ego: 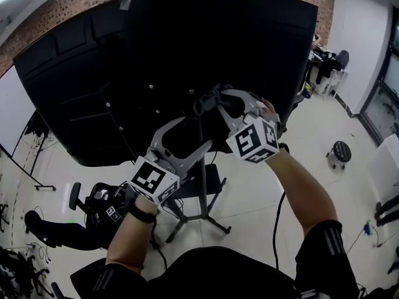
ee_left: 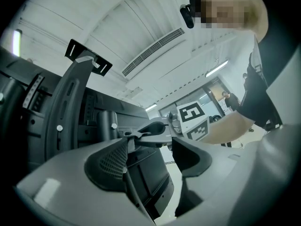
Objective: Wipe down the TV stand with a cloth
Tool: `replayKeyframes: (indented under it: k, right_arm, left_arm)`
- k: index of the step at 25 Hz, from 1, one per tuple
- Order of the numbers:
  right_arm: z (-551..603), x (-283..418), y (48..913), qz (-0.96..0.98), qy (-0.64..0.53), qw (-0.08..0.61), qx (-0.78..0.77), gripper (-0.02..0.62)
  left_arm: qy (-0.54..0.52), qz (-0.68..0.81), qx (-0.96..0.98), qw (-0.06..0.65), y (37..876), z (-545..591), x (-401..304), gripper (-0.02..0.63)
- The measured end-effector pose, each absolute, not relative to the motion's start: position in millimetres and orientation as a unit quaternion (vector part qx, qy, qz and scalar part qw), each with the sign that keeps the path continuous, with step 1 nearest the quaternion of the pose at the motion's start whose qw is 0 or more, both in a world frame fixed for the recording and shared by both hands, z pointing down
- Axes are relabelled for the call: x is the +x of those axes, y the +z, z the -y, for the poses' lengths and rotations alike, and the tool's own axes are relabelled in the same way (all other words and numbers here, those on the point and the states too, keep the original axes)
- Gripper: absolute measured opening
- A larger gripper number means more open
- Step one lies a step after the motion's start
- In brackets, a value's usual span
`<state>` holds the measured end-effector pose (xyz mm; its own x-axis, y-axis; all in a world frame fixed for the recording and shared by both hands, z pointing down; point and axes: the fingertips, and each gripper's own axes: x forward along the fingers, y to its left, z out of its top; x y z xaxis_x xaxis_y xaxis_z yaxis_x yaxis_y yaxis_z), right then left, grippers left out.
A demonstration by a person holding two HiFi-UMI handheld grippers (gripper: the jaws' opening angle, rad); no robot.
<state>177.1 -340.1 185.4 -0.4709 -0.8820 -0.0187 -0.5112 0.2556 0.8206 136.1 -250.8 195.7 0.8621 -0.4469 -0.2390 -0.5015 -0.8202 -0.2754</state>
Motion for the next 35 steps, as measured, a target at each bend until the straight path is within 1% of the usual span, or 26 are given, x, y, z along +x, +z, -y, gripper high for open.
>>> replayKeyframes:
  k: [3,9,25,30,35]
  right_arm:
    - [356,165,205,0.765,-0.39,0.247,0.45,0.038]
    - [368,179,222,0.758,-0.383,0.26,0.459,0.038]
    - [368,302,239,0.721,-0.333,0.277,0.54,0.038]
    - [366,318,236,0.722,-0.319,0.259,0.557,0.038]
    - [340,287,213,0.743,-0.347,0.199,0.537,0.038]
  left_arm:
    - [0.076,-0.252,-0.951,0.162,204,250,134,0.322]
    - [0.067,-0.254,-0.953,0.153,221,253,130,0.322]
    - [0.063,-0.23,-0.962,0.132,238,250,171,0.322]
    - [0.061,-0.237,-0.961,0.129,242,251,174,0.322]
    - [0.059,-0.261,-0.955,0.125,243,249,158,0.324]
